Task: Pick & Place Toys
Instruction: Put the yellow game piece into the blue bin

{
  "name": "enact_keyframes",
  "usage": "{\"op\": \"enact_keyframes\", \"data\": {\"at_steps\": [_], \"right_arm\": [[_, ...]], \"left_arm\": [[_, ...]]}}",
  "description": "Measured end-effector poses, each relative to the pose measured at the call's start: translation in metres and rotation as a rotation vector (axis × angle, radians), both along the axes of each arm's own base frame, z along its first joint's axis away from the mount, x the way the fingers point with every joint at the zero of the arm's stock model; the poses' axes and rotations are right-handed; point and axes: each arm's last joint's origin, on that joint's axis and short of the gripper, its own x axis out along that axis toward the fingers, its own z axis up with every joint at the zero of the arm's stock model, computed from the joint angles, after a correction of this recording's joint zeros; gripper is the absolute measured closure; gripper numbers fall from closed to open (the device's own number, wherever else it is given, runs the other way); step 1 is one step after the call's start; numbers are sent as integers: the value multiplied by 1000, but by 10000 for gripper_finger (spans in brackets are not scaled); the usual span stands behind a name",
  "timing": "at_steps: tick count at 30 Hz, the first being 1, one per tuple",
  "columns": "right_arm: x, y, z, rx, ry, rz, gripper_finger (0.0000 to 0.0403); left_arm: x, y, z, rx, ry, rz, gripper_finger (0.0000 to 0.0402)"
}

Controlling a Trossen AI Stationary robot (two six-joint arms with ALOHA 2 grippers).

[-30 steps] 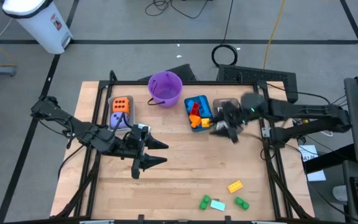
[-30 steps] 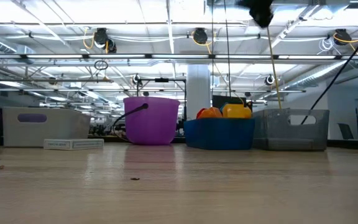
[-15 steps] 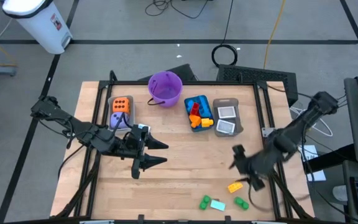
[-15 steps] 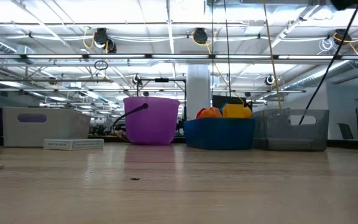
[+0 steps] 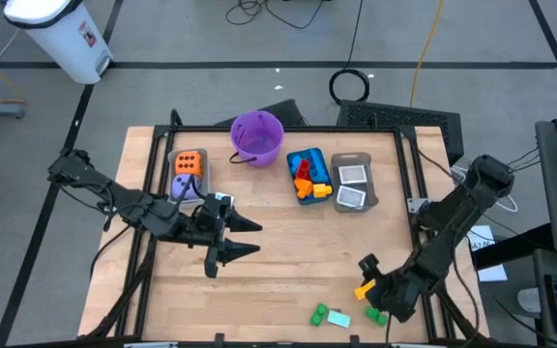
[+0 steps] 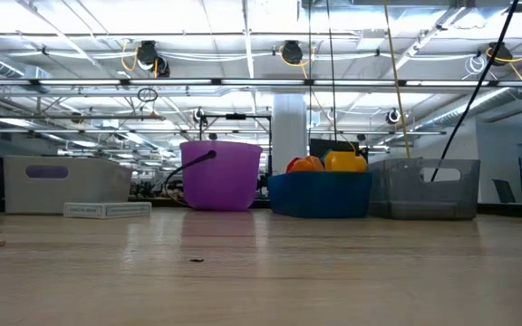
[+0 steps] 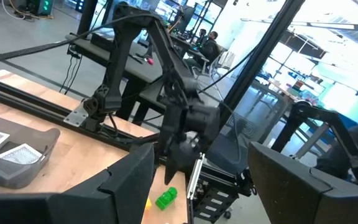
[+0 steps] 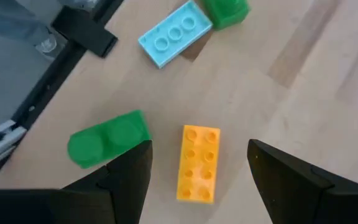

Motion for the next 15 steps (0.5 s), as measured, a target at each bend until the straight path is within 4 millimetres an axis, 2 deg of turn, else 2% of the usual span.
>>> {"op": "enact_keyframes", "data": {"at_steps": [4,9,15], "right_arm": [[2,1,-24,-19,21,-19,147],[2,-9,-45,-42,49,-57,152],[-3,-15,-61,-8,71,-76,164]], "left_arm": [[0,1,0,0,0,4,135],[0,1,3,-14,-24,4,135],[0,1,8,-116,-67,2,135]]}}
